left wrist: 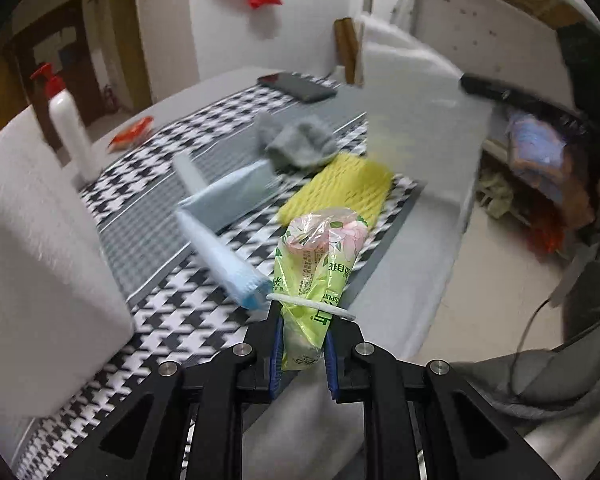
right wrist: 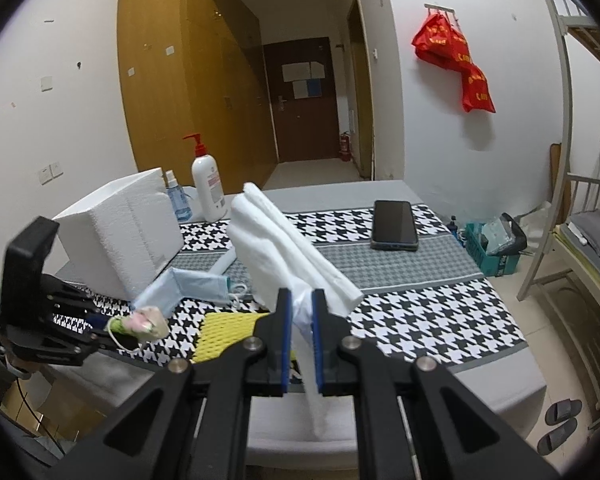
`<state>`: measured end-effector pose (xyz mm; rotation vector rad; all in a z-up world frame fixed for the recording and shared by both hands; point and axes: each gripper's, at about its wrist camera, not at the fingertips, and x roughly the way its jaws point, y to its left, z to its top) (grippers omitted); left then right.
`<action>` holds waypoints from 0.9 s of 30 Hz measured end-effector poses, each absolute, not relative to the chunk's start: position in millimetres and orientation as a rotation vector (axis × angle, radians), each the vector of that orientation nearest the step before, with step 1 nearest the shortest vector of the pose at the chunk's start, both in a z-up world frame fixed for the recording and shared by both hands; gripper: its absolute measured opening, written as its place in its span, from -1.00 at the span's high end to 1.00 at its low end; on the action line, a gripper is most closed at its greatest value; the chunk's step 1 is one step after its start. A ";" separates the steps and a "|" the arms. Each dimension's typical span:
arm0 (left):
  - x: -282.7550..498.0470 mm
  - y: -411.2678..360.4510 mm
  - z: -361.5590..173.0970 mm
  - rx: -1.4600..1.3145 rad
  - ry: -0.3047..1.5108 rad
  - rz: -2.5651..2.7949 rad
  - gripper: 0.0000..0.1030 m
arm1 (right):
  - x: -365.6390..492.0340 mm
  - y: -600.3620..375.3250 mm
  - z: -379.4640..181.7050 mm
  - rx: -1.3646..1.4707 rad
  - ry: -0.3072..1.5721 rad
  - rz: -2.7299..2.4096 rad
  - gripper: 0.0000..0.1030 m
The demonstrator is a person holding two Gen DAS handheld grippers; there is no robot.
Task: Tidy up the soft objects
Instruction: 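Grasp the green snack bag with the left gripper while the right gripper holds the towel, then carry the towel aside and release it onto the table with the right gripper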
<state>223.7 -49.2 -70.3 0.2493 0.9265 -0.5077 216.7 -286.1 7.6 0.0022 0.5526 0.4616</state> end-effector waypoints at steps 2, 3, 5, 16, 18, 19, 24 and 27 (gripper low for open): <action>222.6 -45.9 -75.9 0.265 0.935 -0.491 0.64 | 215.5 -279.5 9.6 -0.007 0.547 0.478 0.77; 221.4 -44.4 -78.5 0.279 0.938 -0.477 0.64 | 215.1 -276.0 10.0 -0.014 0.545 0.485 0.77; 218.8 -42.2 -82.3 0.323 0.935 -0.445 0.64 | 215.2 -268.0 9.2 -0.020 0.548 0.500 0.77; 202.8 -23.3 -91.8 0.399 0.913 -0.388 0.64 | 224.4 -190.6 -10.4 -0.046 0.620 0.655 0.77; 199.4 -20.2 -91.9 0.405 0.896 -0.364 0.64 | 228.5 -174.9 -16.7 -0.049 0.643 0.676 0.77; 197.8 -18.2 -92.4 0.404 0.894 -0.359 0.64 | 229.1 -169.2 -18.6 -0.051 0.650 0.686 0.77; 191.3 -19.7 -94.0 0.444 0.891 -0.359 0.64 | 226.3 -137.1 -21.2 -0.089 0.652 0.745 0.77; 189.6 -17.5 -90.0 0.429 0.883 -0.366 0.64 | 230.4 -126.9 -26.9 -0.086 0.676 0.754 0.77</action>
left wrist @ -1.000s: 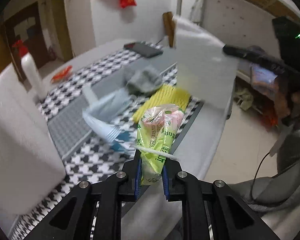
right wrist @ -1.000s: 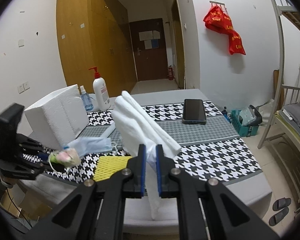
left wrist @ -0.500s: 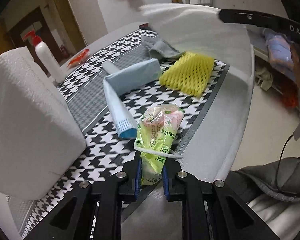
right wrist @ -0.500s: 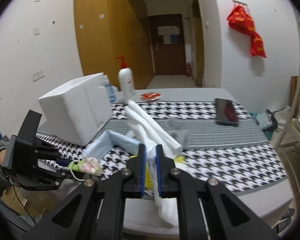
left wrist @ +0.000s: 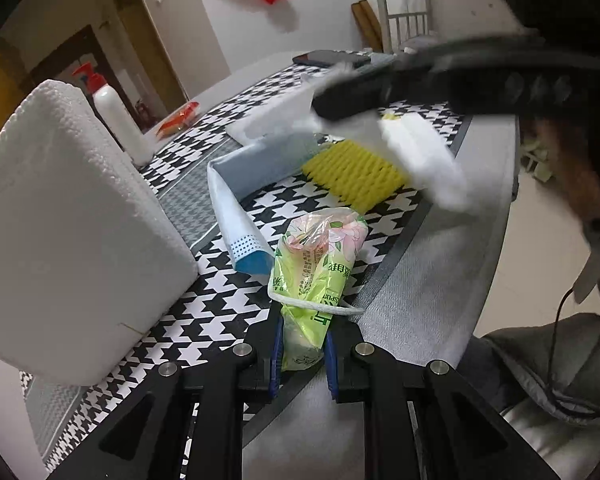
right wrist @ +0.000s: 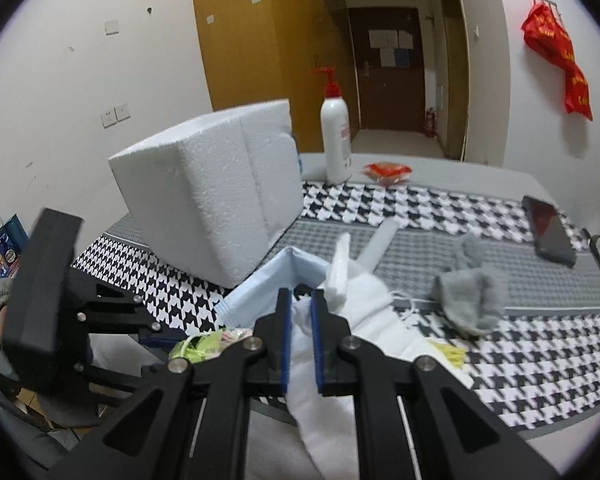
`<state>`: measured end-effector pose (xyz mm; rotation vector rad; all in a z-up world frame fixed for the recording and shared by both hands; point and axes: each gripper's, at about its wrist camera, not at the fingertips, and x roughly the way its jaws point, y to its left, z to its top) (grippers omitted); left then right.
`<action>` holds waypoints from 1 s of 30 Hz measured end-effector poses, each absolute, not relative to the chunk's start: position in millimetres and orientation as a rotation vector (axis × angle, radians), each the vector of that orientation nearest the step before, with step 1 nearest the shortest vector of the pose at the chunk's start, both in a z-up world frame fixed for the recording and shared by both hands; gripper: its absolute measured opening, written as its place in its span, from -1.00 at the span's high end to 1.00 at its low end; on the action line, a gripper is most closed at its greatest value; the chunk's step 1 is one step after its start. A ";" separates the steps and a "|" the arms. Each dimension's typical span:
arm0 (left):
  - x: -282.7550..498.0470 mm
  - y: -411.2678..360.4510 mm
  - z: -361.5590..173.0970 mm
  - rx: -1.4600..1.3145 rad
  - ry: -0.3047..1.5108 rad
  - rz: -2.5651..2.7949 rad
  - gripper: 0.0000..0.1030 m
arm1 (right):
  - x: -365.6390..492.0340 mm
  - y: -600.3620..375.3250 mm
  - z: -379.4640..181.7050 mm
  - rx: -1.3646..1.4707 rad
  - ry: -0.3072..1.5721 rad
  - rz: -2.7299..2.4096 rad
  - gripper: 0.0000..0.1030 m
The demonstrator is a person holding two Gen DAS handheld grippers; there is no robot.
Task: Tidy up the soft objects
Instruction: 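Carry the towel aside and release it onto the table with the right gripper, then grasp the blue face mask with the right gripper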
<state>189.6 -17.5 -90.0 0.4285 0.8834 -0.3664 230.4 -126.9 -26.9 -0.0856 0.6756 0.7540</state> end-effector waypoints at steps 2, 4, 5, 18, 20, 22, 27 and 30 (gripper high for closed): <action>187.2 -17.1 -89.4 0.440 0.877 -0.357 0.64 | 235.8 -121.6 -36.4 -0.086 0.707 0.752 0.77; 184.8 -15.6 -91.0 0.473 0.881 -0.335 0.64 | 239.0 -119.7 -44.5 -0.080 0.730 0.745 0.77; 183.8 -14.9 -91.6 0.493 0.885 -0.319 0.64 | 239.8 -119.7 -46.3 -0.076 0.735 0.745 0.77; 168.4 14.5 -62.3 0.833 0.855 -0.054 0.64 | 232.4 -141.2 -27.0 -0.018 0.646 0.728 0.77; 166.2 17.6 -52.0 0.826 0.838 -0.029 0.64 | 229.6 -149.1 -19.5 -0.004 0.622 0.721 0.77; 162.0 19.6 -36.0 0.791 0.804 -0.017 0.64 | 227.3 -156.2 -12.3 0.010 0.597 0.713 0.77; 160.0 21.9 -2.4 0.712 0.721 0.000 0.64 | 223.6 -167.0 0.7 0.034 0.559 0.705 0.77; 159.9 17.4 11.1 0.664 0.675 -0.001 0.64 | 220.1 -169.9 8.6 0.031 0.536 0.703 0.77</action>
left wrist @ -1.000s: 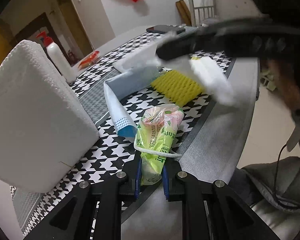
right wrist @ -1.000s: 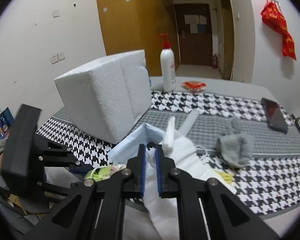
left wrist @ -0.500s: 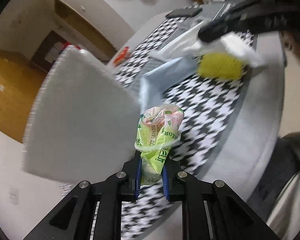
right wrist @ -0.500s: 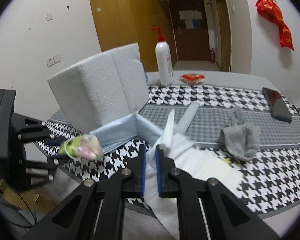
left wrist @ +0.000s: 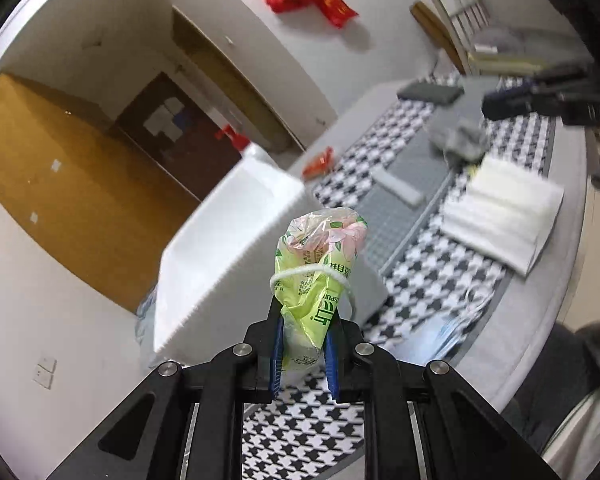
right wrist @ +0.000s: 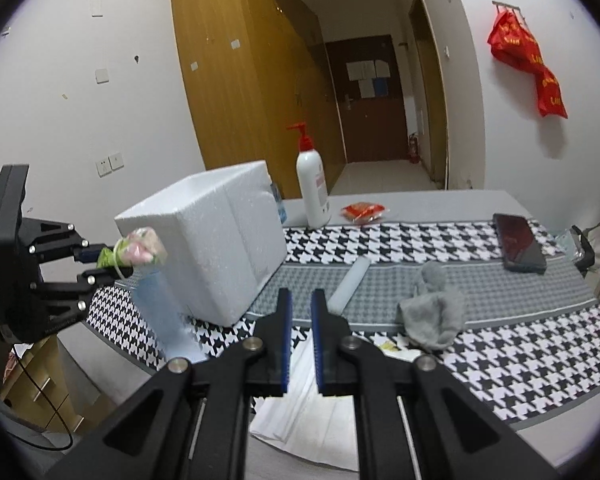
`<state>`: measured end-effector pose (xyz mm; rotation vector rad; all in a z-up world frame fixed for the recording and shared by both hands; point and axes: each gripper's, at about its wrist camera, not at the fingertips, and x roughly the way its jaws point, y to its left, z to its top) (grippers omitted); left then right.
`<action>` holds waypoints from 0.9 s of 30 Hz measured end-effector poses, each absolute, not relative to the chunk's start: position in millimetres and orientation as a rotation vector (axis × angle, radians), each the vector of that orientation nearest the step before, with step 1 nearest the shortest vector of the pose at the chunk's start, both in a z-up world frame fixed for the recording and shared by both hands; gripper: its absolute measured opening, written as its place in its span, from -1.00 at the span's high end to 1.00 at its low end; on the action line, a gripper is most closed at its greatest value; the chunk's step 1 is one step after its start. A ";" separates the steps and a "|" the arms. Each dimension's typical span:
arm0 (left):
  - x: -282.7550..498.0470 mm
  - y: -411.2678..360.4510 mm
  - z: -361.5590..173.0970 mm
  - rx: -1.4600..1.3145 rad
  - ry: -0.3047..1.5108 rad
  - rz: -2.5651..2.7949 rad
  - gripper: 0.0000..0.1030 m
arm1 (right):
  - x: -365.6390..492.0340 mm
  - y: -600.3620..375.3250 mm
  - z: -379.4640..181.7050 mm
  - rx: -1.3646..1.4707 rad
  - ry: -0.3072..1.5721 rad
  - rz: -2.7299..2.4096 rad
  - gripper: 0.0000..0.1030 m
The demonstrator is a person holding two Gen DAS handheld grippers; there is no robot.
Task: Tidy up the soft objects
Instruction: 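Grasp the blue face mask with the right gripper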
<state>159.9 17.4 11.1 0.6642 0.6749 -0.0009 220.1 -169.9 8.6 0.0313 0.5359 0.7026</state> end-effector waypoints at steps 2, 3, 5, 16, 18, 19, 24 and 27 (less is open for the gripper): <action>158.9 16.4 19.4 0.641 0.650 -0.005 0.64 | 217.5 -171.1 14.2 0.033 0.520 0.707 0.77; 158.3 14.5 24.6 0.634 0.642 -0.007 0.64 | 216.2 -171.3 16.7 0.032 0.512 0.708 0.77; 157.7 13.6 31.1 0.613 0.623 -0.012 0.64 | 214.2 -171.9 20.6 0.027 0.499 0.708 0.77; 153.0 2.3 48.3 0.581 0.578 -0.060 0.64 | 202.3 -176.4 31.6 0.024 0.457 0.719 0.77; 152.3 0.7 49.2 0.575 0.571 -0.069 0.64 | 202.9 -177.6 31.4 0.029 0.460 0.720 0.77; 152.5 -0.6 48.7 0.573 0.571 -0.076 0.64 | 203.8 -178.1 30.3 0.034 0.466 0.720 0.77; 153.4 -6.8 45.2 0.559 0.580 -0.113 0.64 | 199.1 -177.8 21.0 0.077 0.461 0.785 0.76; 154.8 -10.8 43.1 0.555 0.586 -0.132 0.64 | 194.0 -169.7 15.4 0.082 0.459 0.814 0.31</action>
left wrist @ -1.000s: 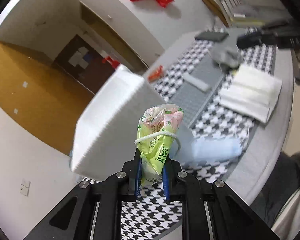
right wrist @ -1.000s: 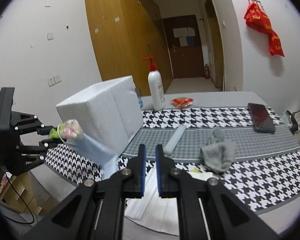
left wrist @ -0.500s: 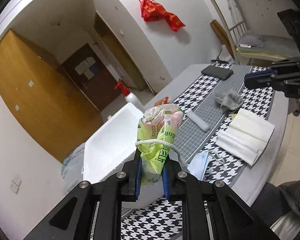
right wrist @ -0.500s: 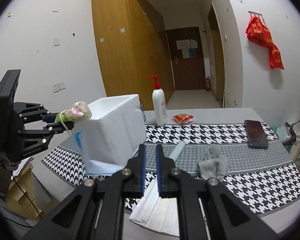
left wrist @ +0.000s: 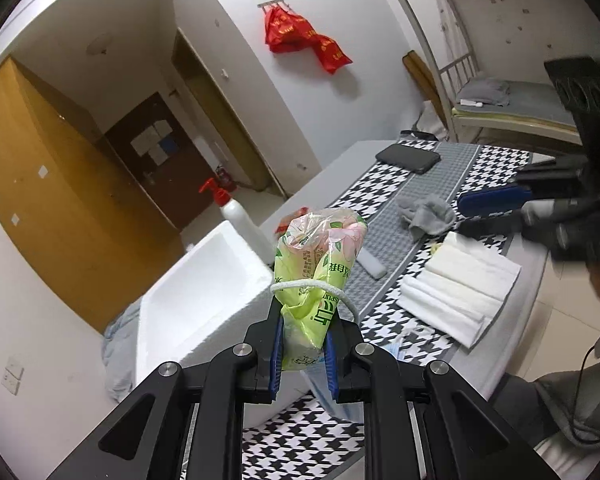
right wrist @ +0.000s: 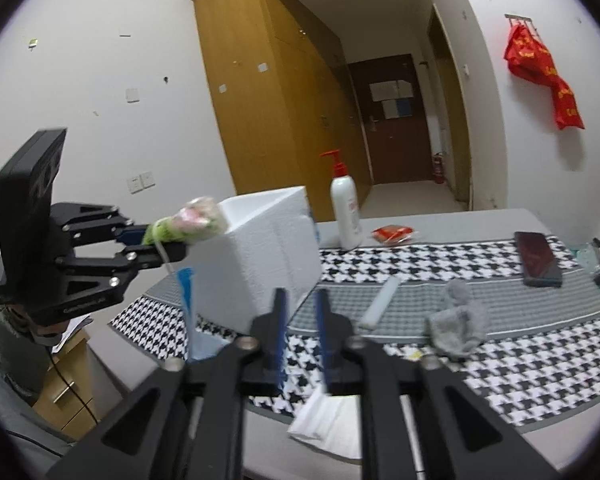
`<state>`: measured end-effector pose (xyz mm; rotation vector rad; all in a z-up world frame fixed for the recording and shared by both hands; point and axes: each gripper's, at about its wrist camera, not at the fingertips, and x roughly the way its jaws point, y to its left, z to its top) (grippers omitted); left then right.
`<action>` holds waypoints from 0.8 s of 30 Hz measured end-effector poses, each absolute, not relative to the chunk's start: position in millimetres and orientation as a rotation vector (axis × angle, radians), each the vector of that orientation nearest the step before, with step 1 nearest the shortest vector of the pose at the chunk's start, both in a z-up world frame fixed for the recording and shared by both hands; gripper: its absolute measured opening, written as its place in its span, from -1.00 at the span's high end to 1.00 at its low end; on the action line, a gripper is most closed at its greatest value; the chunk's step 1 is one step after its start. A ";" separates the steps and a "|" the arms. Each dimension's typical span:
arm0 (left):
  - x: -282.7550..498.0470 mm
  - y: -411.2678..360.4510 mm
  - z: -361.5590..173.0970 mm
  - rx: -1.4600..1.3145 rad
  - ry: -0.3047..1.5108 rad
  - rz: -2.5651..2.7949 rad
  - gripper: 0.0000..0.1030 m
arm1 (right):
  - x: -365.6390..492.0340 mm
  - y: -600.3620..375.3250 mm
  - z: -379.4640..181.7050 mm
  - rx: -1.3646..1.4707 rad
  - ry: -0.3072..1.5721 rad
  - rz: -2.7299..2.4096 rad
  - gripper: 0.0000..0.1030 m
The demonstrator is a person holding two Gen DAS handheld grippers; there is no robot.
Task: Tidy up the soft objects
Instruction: 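Grasp the blue face mask with the right gripper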
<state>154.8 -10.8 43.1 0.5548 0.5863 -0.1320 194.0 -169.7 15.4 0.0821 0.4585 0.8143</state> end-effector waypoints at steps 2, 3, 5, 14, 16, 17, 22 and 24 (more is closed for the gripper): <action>156.0 -12.4 41.9 0.550 0.588 -0.139 0.64 | 187.6 -164.4 11.7 0.088 0.438 0.815 -0.51; 156.7 -12.7 41.7 0.546 0.591 -0.143 0.64 | 183.5 -162.7 10.4 0.103 0.414 0.821 -0.51; 157.9 -12.9 41.8 0.536 0.595 -0.152 0.64 | 180.5 -159.1 9.8 0.112 0.412 0.858 -0.51; 159.1 -17.0 42.5 0.516 0.597 -0.186 0.64 | 175.6 -127.7 -5.4 0.097 0.415 0.940 -0.51; 158.3 -18.6 42.0 0.518 0.597 -0.191 0.64 | 176.0 -122.4 -8.5 0.103 0.420 0.953 -0.51; 158.6 -18.6 41.5 0.517 0.600 -0.192 0.64 | 176.3 -119.5 -9.8 0.106 0.422 0.962 -0.51; 158.5 -16.8 38.7 0.524 0.617 -0.197 0.64 | 172.4 -108.3 -15.2 0.116 0.416 0.978 -0.51; 157.8 -16.4 38.3 0.523 0.621 -0.198 0.64 | 171.7 -103.8 -16.2 0.120 0.416 0.988 -0.51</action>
